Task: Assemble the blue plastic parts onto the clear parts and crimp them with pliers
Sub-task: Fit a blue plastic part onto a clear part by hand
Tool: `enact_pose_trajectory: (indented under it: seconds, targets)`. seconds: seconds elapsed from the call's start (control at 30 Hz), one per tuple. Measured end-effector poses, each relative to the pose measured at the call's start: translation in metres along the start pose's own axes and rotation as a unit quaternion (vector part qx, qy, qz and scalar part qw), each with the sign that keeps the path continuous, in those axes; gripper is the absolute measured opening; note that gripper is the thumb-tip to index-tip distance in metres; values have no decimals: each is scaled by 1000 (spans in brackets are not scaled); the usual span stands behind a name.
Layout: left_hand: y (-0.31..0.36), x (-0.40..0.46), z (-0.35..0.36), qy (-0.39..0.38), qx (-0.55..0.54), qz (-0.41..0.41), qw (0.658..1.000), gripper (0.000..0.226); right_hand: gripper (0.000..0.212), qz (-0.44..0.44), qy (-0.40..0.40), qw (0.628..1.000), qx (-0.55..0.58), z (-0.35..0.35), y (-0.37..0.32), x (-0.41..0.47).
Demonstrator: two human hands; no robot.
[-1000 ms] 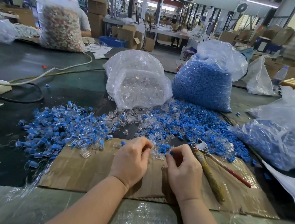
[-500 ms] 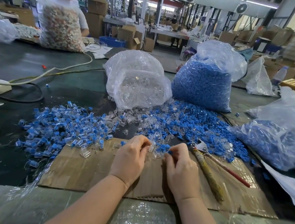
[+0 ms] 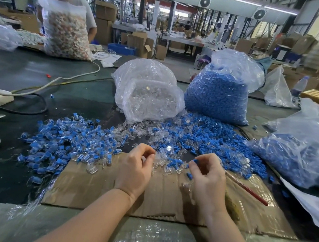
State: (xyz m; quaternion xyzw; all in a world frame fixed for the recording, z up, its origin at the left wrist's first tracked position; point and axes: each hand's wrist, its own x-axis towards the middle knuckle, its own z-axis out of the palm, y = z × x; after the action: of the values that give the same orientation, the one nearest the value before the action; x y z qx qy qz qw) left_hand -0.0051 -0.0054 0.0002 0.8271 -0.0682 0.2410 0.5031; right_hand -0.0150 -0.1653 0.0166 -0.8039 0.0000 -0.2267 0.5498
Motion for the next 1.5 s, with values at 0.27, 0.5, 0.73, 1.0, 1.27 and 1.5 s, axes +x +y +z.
enact_pose_trajectory:
  seconds: [0.27,0.5,0.73,1.0,1.27,1.5]
  targets:
    - [1,5,-15,-112,-16,-131,985,14,7,159,-198,967,-5,-17,-7,1]
    - [2,11,-6,-120,12,-105,987,16,8,147,-164,975,-26,-4,0,4]
    - [10,14,5,-49,-21,-97,994,18,16,86,-72,993,-28,11,2,3]
    - [8,-7,22,-60,-36,-124,990,24,21,80,-38,996,21,20,11,-7]
    - [6,-10,20,-74,-51,-118,989,24,18,51,-55,997,-6,20,9,-14]
    - [5,-10,18,-81,-66,-117,988,25,19,28,-48,998,3,19,6,-15]
